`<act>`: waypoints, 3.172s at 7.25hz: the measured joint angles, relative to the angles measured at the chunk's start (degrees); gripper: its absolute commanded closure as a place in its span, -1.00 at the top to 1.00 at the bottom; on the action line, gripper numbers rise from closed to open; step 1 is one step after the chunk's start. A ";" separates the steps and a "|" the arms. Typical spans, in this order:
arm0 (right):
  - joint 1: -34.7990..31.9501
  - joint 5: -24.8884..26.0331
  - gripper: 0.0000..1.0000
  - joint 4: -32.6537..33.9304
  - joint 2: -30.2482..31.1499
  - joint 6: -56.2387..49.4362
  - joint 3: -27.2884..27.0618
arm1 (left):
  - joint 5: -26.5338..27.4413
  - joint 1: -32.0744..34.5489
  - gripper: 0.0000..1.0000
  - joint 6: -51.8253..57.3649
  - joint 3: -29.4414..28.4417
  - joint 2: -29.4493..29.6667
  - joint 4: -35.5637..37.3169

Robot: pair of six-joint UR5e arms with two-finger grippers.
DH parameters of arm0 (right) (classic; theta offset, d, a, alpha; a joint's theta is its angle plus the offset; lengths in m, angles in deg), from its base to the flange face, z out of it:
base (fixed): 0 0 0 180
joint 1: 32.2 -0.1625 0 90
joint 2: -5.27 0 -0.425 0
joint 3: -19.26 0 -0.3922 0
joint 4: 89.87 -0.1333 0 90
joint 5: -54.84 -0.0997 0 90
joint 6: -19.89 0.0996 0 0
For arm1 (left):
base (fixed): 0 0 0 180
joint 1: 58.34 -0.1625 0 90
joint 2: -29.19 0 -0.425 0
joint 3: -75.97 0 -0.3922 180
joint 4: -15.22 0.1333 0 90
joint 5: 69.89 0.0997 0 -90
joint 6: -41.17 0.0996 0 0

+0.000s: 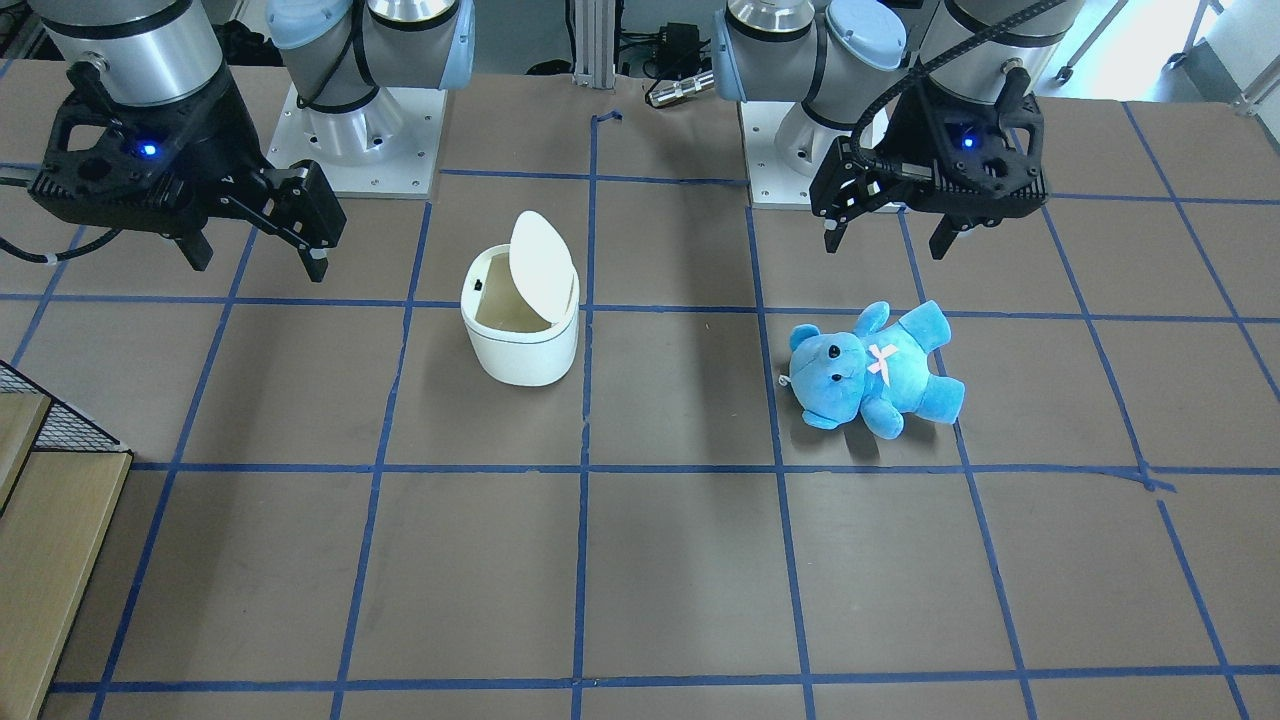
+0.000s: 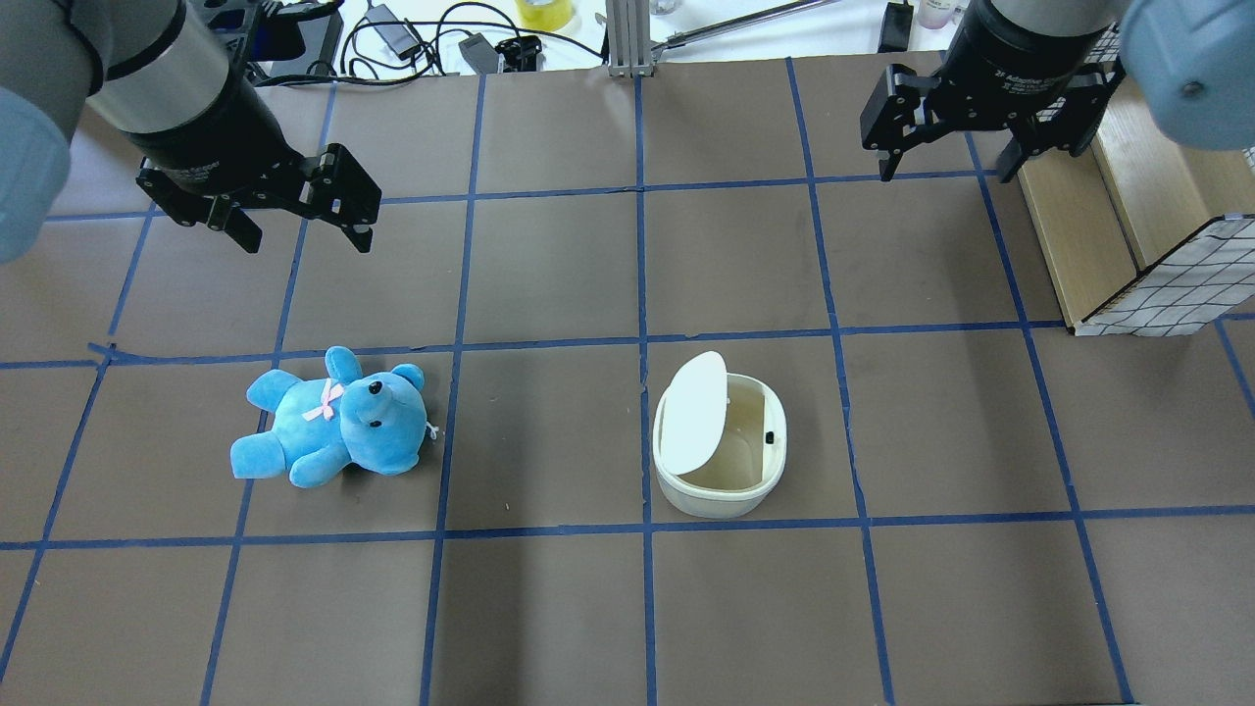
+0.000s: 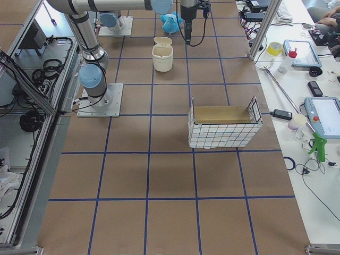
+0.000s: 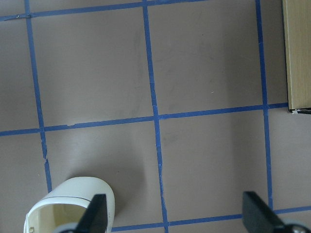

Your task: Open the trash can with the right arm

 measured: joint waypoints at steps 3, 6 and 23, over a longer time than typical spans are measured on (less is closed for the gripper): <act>0.08 0.54 0.99 0.33 0.43 -0.01 0.00 | 0.00 0.00 1.00 0.00 0.00 0.00 0.00; 0.07 2.87 0.99 1.10 1.27 -0.38 0.78 | 0.00 0.00 1.00 0.00 0.00 -0.02 0.00; 0.34 -1.77 1.00 -3.79 1.22 -0.68 0.27 | 0.00 0.00 1.00 0.00 0.00 0.00 0.00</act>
